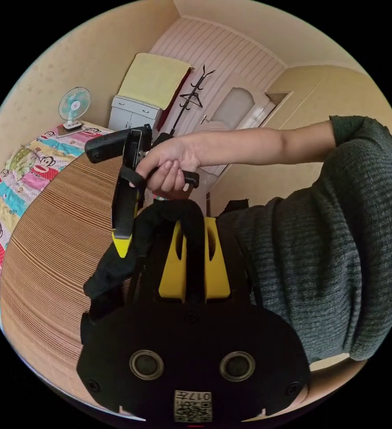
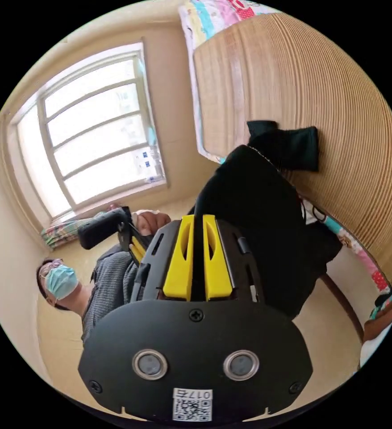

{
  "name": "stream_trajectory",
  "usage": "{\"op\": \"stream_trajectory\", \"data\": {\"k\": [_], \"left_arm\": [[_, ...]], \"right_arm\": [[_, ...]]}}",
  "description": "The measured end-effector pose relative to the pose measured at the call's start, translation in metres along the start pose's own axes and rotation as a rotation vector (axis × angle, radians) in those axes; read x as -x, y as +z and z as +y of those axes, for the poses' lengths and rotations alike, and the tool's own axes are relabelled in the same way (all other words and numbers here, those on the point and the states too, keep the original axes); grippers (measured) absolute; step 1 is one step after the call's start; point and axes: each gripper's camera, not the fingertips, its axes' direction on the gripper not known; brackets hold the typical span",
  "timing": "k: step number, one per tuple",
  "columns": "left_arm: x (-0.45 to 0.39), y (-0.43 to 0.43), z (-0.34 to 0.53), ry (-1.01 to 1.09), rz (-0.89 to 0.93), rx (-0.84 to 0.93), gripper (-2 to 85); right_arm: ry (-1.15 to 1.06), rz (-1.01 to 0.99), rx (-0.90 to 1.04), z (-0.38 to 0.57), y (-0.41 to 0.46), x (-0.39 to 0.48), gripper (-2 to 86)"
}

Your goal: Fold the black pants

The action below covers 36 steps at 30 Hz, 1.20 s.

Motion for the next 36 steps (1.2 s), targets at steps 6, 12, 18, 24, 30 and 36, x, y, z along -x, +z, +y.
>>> {"op": "stream_trajectory", "data": {"k": [6,12,18,24,30,36], "left_arm": [[-0.003,-0.006,0.006,-0.092,-0.164,-0.132,6.7],[-0.01,-0.059,0.021,-0.159,-0.338,-0.364,11.1],[0.009,-0.127,0.09,-0.333,-0.334,-0.696,10.2],[0.075,-0.138,0.113,-0.442,-0.134,-0.898,20.7],[0.138,-0.125,0.065,-0.354,0.263,-0.892,21.4],[0.189,-0.054,0.022,-0.502,0.779,-0.716,27.1]], "right_arm": [[-0.618,-0.372,-0.319,0.069,-0.056,0.074,3.5],[-1.097,-0.334,-0.447,0.165,-0.074,0.172,2.9],[-1.508,-0.545,-0.538,0.262,-0.116,0.217,2.6],[-1.679,-0.759,-0.438,0.304,-0.097,0.224,2.3],[-1.67,-0.86,-0.356,0.317,-0.069,0.216,2.2],[-1.804,-0.86,-0.272,0.354,-0.045,0.221,2.2]]}}
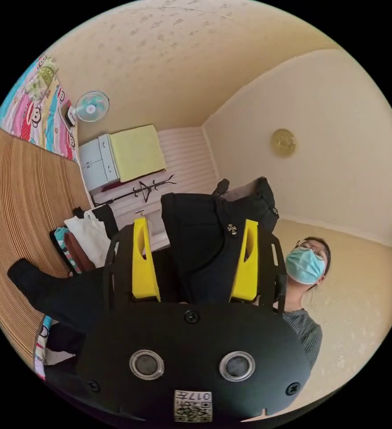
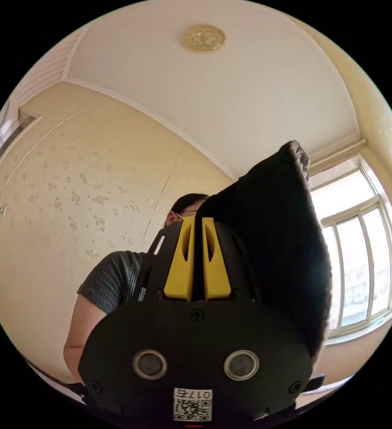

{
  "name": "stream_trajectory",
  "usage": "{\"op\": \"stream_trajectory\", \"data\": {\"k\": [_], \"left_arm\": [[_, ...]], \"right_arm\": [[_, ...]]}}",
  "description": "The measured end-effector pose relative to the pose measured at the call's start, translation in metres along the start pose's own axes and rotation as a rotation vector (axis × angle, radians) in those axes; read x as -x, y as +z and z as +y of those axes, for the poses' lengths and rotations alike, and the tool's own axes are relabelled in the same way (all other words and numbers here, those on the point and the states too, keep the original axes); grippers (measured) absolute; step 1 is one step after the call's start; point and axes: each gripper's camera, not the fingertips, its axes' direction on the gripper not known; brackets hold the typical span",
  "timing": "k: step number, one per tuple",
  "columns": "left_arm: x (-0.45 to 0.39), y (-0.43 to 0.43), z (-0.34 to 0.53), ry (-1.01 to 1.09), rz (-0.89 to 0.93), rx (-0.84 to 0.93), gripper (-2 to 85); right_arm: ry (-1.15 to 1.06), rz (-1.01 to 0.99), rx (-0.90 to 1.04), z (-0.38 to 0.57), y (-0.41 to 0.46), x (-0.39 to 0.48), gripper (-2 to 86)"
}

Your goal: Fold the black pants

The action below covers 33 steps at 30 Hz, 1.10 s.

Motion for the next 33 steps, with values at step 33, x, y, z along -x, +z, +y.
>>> {"op": "stream_trajectory", "data": {"k": [33], "left_arm": [[-0.332,0.047,0.087,0.997,-0.383,-0.317,4.9]], "right_arm": [[0.705,0.998,0.329,0.157,0.042,-0.01,3.2]]}}
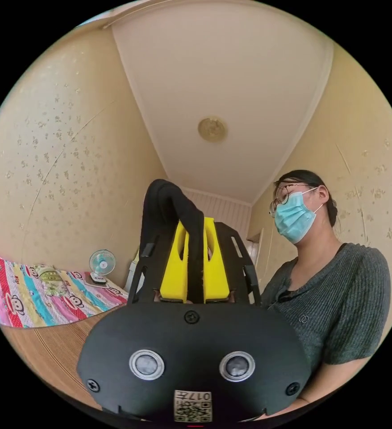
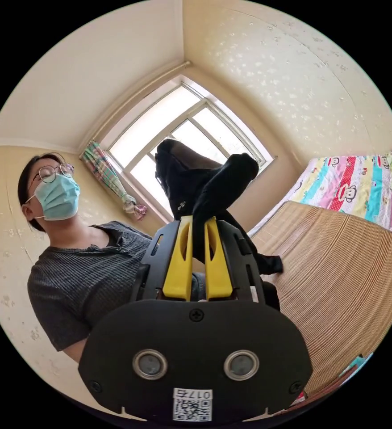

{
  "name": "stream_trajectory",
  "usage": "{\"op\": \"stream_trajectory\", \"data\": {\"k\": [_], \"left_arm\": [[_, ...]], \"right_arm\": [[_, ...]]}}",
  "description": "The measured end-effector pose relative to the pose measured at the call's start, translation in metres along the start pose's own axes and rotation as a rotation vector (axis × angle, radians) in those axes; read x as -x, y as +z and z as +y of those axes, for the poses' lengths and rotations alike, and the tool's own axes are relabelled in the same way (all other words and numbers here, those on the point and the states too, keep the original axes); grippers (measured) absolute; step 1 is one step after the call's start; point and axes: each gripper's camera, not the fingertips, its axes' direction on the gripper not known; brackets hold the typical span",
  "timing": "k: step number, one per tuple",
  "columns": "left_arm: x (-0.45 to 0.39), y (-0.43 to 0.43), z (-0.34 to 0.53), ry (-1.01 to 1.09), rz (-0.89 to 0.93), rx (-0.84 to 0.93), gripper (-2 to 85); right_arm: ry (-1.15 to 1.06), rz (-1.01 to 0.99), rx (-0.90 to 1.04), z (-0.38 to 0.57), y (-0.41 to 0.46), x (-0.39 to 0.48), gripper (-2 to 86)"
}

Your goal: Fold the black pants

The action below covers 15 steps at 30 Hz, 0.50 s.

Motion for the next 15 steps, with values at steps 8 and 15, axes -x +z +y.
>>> {"op": "stream_trajectory", "data": {"k": [8,15], "left_arm": [[-0.124,0.011,-0.111,0.373,-0.319,0.067,5.1],[-0.108,0.004,-0.175,0.291,-0.373,-0.076,5.1]], "right_arm": [[-0.499,0.145,-0.204,-0.095,-0.014,0.17,2.0],[-0.431,0.403,-0.415,-0.172,0.007,0.244,2.2]]}}
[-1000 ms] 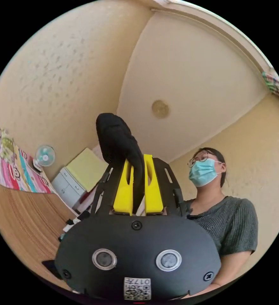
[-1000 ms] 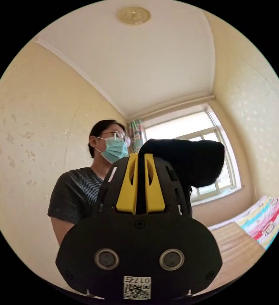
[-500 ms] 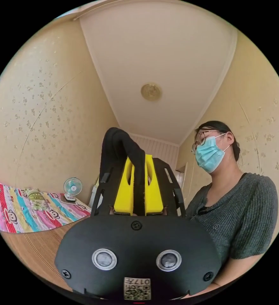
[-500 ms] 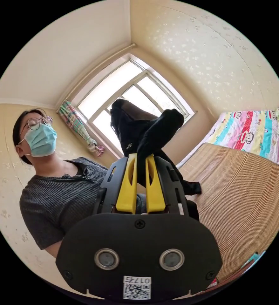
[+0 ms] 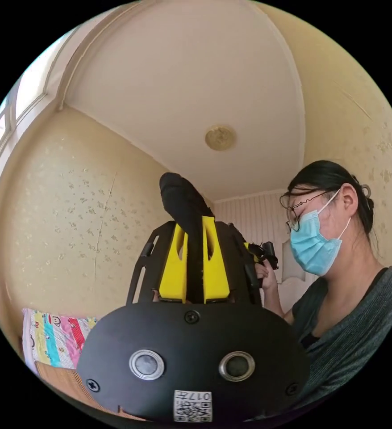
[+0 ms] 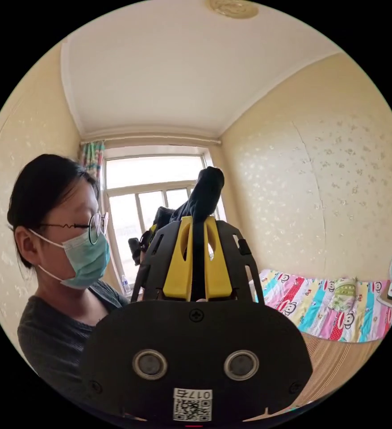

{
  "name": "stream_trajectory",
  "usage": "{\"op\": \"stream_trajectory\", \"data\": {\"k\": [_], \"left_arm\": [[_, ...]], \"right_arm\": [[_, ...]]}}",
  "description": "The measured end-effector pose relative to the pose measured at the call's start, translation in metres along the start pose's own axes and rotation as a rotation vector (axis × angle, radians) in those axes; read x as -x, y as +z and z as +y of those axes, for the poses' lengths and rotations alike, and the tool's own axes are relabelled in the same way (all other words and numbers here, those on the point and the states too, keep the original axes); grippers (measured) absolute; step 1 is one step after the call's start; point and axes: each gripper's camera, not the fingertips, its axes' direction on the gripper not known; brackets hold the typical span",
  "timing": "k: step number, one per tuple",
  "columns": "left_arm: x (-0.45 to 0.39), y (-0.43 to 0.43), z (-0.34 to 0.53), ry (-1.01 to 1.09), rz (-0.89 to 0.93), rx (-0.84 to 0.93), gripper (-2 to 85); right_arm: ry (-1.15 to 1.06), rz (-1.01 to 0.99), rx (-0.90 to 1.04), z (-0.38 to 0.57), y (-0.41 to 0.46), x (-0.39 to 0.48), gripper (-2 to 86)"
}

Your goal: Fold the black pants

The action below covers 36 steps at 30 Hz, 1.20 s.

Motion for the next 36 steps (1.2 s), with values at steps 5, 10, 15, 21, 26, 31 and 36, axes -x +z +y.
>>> {"op": "stream_trajectory", "data": {"k": [5,10,15,21,26,31,36], "left_arm": [[0.084,0.015,0.047,-0.127,0.005,0.025,5.1],[0.246,0.125,0.052,-0.198,-0.202,0.193,5.5],[0.5,0.216,0.093,-0.509,-0.363,0.437,8.8],[0.614,0.115,0.3,-0.737,-0.544,0.862,10.7],[0.608,-0.043,0.546,-1.024,-0.591,1.341,11.2],[0.588,-0.131,0.646,-1.136,-0.561,1.53,11.2],[0.585,-0.165,0.68,-1.116,-0.599,1.658,11.5]], "right_arm": [[0.074,0.321,-0.073,0.029,0.044,-0.03,2.6],[0.287,0.513,0.022,-0.011,0.142,-0.172,3.7],[0.341,0.795,0.293,-0.043,0.292,-0.398,6.1],[0.504,0.865,0.617,0.107,0.317,-0.482,4.1],[0.724,0.841,1.049,0.312,0.276,-0.501,3.4],[0.916,0.857,1.277,0.424,0.215,-0.478,3.6],[1.004,0.873,1.336,0.44,0.17,-0.485,5.8]]}}
